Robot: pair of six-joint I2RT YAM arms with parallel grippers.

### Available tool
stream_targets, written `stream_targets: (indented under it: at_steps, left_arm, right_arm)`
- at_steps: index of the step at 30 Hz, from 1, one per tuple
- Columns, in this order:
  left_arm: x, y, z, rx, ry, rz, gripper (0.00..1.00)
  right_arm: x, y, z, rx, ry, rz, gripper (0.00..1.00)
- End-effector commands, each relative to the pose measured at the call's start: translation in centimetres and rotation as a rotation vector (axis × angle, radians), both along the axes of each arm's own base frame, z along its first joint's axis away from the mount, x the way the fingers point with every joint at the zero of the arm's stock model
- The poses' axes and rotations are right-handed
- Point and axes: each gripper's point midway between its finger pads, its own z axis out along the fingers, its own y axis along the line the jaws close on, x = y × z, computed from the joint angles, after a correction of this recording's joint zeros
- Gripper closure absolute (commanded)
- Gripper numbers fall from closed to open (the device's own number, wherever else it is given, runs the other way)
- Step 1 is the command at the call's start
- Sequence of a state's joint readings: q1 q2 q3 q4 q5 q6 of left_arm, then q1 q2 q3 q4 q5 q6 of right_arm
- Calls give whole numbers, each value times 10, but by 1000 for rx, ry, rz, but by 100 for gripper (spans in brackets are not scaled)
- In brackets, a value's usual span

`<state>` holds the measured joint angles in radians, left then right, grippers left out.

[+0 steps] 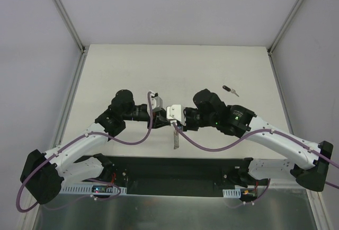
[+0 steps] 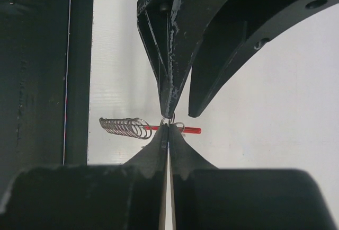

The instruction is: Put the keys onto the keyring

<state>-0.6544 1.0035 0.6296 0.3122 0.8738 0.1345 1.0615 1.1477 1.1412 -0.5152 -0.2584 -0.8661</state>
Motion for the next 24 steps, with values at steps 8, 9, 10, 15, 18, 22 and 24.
stream_targets:
  at_steps: [8, 9, 10, 15, 18, 22, 24]
  left_arm:
    - [-11, -10, 11, 6, -45, -91, 81]
    - [-11, -10, 11, 5, -45, -91, 84]
    - [-10, -9, 12, 4, -48, -85, 89]
    - [-7, -5, 15, 0, -53, -33, 100]
    - [-3, -1, 17, -5, -59, 19, 100]
    - [4, 7, 24, -46, -65, 95, 100]
    - [5, 12, 25, -70, -46, 130, 100]
  right_arm:
    - [-2, 10, 29, 73, -32, 38, 99]
    - [-2, 10, 28, 70, -30, 38, 99]
    - [-2, 9, 27, 68, -30, 34, 99]
    - [-1, 6, 25, 57, -29, 17, 99]
    - [-1, 2, 24, 51, -26, 8, 99]
    - [-3, -3, 21, 51, -23, -5, 98]
    - [-3, -5, 17, 42, -18, -11, 98]
